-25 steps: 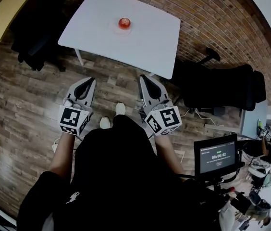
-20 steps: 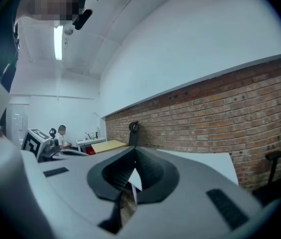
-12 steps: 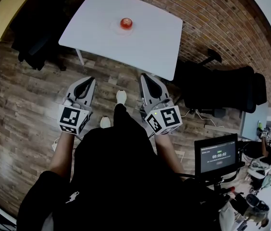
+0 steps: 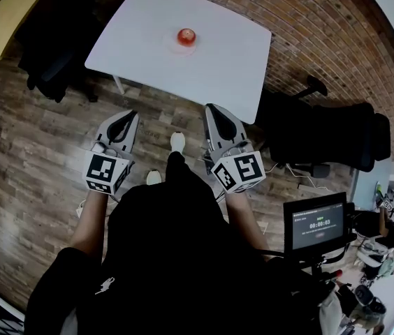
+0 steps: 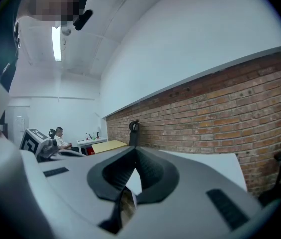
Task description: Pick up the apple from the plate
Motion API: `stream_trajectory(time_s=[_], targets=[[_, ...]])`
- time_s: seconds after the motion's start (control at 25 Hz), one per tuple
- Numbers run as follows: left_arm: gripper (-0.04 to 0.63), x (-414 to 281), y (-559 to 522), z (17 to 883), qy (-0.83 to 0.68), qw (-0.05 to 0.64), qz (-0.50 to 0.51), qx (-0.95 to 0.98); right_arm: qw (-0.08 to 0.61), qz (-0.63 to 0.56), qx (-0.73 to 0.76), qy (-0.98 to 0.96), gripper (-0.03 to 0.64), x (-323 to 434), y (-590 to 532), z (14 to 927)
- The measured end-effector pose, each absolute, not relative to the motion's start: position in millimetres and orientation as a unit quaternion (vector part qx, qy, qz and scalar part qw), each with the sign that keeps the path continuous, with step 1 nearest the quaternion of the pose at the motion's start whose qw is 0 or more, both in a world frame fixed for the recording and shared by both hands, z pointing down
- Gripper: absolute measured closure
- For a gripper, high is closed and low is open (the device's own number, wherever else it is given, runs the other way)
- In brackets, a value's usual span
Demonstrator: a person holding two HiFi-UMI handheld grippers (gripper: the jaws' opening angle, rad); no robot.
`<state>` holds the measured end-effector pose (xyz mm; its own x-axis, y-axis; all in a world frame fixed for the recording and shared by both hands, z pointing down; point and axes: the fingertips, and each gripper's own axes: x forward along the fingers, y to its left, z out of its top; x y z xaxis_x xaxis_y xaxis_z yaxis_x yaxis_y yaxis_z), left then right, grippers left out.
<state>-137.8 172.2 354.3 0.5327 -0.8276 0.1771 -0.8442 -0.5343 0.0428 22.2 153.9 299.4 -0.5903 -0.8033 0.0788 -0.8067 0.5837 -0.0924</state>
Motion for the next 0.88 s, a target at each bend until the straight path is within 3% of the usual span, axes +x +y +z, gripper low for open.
stream_trajectory(time_s=[0.88], targets=[[0.589,-126.2,84.1,353.1,-0.516,0.073,0.077,0.85,0.036,0.08,0.419,-0.904,0.612,39.0,46.6,311.2]])
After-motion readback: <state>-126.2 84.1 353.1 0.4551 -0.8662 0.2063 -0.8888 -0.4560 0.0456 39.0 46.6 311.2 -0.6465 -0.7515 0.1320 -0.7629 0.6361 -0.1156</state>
